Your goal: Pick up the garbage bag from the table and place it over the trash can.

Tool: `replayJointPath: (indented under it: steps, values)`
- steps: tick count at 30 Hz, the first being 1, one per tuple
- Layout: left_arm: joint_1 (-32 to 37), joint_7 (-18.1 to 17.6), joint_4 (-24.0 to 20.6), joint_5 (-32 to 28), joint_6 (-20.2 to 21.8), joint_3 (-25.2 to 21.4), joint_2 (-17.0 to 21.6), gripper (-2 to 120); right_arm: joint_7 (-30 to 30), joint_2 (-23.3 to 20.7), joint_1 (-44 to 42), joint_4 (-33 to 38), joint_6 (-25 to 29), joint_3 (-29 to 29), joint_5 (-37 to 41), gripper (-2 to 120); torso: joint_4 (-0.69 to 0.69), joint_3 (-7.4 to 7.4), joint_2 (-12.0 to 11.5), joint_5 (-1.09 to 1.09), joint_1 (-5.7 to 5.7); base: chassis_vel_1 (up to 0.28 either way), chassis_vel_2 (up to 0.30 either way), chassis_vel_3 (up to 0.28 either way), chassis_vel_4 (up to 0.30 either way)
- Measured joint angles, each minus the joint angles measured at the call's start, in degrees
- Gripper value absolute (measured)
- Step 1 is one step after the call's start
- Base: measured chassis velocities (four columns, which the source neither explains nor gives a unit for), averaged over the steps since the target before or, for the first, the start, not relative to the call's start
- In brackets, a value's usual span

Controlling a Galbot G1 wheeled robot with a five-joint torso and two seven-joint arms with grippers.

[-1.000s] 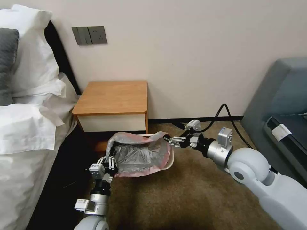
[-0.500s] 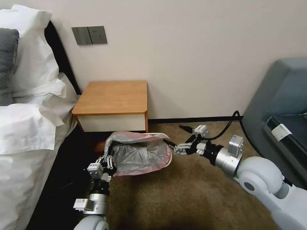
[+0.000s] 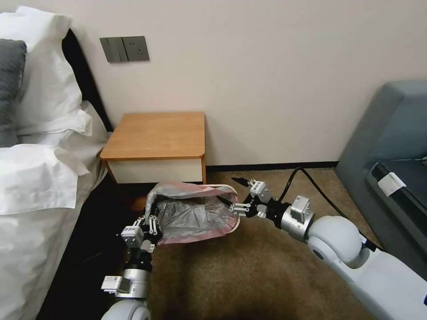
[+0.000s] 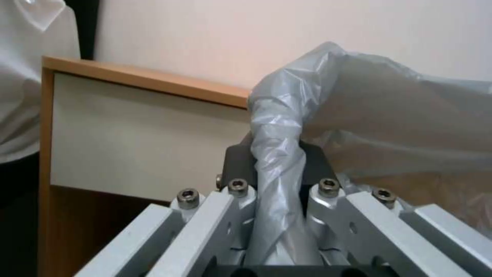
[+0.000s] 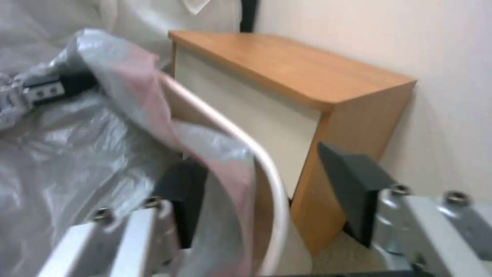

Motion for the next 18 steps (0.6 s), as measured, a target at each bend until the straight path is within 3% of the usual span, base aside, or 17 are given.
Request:
replayJointPath:
  steps: [14,18]
  values:
    - [0.0,-0.1,1.2,0.4,0.1,0.0,-0.2,8,2.3,0.3,0.5,1.8,-0.2,1.0,3.6,4,-0.01,0.00,0.0,0.00,0.00,0.000,0.000,0.000,0.000]
    - [0.2,-0.1,1.3,0.5,0.1,-0.1,-0.3,8,3.2,0.5,0.5,1.8,-0.3,1.9,4.4,0,-0.01,0.00,0.0,0.00,0.00,0.000,0.000,0.000,0.000]
